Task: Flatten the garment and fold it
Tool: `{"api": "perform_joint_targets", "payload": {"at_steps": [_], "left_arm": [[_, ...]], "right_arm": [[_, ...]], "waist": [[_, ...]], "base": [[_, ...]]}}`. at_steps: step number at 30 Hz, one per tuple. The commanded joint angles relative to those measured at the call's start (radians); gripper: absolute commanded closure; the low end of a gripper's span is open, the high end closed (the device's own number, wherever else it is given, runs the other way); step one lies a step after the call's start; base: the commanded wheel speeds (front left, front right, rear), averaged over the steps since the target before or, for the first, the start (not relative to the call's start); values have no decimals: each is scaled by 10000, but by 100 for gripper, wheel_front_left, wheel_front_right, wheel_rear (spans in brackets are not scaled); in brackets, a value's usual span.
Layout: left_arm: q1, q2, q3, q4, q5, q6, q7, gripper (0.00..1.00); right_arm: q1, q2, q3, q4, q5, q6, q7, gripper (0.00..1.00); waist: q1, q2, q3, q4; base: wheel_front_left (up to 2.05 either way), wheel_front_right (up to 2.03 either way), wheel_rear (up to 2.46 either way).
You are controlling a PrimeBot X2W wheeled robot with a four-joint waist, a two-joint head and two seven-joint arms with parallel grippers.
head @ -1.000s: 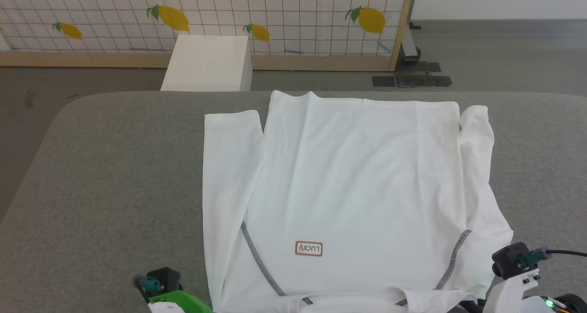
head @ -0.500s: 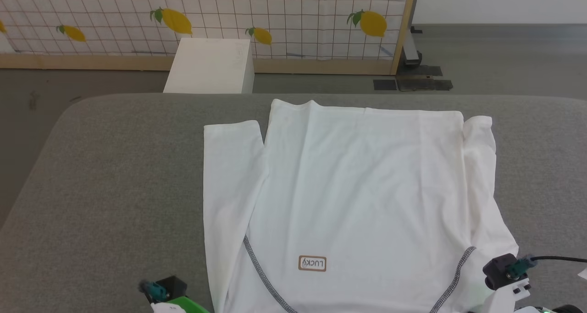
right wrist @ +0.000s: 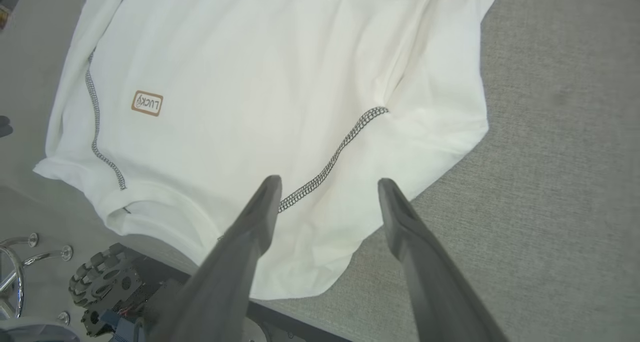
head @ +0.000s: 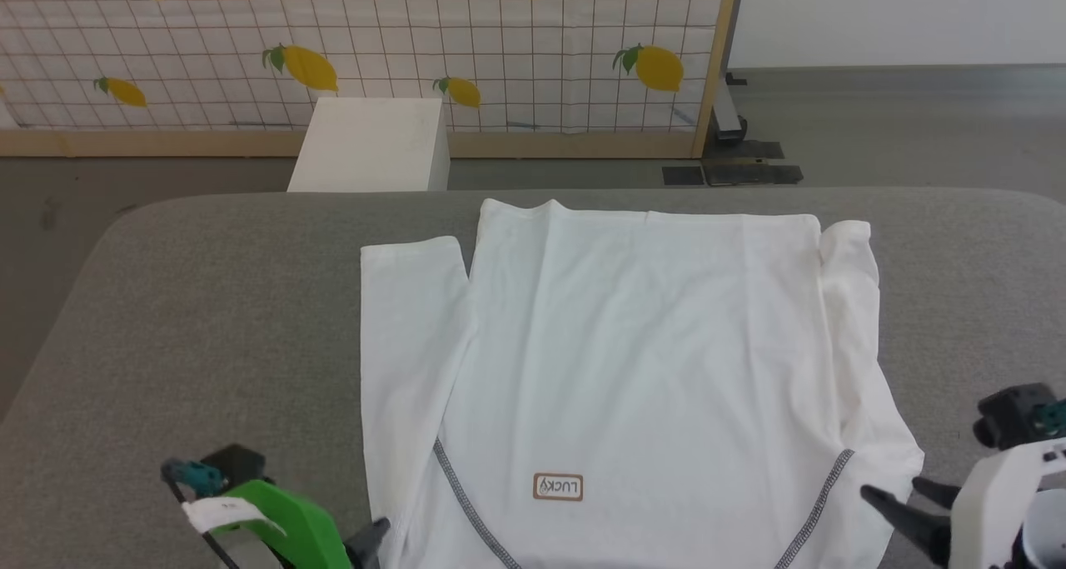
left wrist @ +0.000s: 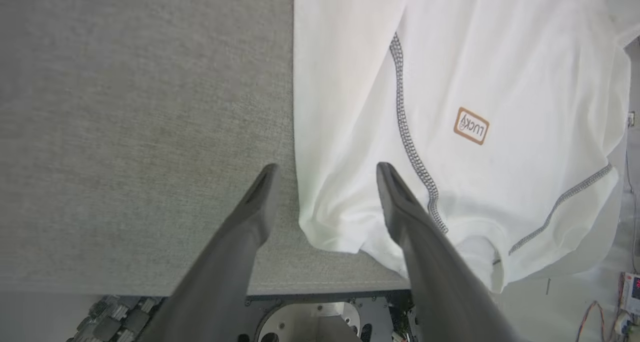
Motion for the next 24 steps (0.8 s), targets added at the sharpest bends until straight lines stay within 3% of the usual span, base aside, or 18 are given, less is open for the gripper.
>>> {"api": "perform_joint_targets", "payload": {"at_steps": [1, 3, 6, 11, 17, 19, 24], "left_arm": [[-174, 129, 213, -225, 27, 142, -132, 0], [-334, 117, 598, -583, 87, 216, -571, 0], [-770, -97, 1275, -953, 454, 70, -2076, 0], [-1548, -556, 1870, -1032, 1261, -754, -5010, 0], [-2285, -836, 1706, -644, 2575, -1747, -8091, 0], [-2504, -895, 1592, -543, 3066, -1896, -8790, 0], [-2957, -1159, 1497, -486, 4143, -2069, -9259, 0]], "right_arm": [[37, -23, -329, -274, 85, -15, 130, 0], [-183, -65, -879, -550, 68, -15, 284, 0], [-823, 145, -1803, -636, -105, -15, 193, 0], [-2294, 333, -2596, 19, -1034, -15, -275, 0], [-4396, 527, -2693, 1491, -2066, -15, -622, 0], [-5107, 502, -2607, 2106, -2418, -15, -589, 0], [-6595, 284, -2417, 3569, -3294, -15, -343, 0]], "waist": [[1, 89, 68, -50], [1, 89, 201, -84], [1, 89, 470, -113], [1, 89, 1210, -80], [1, 89, 2446, 49], [1, 89, 2844, 143], [1, 89, 3754, 484]], "base": [[0, 0, 0], [0, 0, 0], [0, 0, 0], [0, 0, 0], [0, 0, 0], [0, 0, 0], [0, 0, 0]]}}
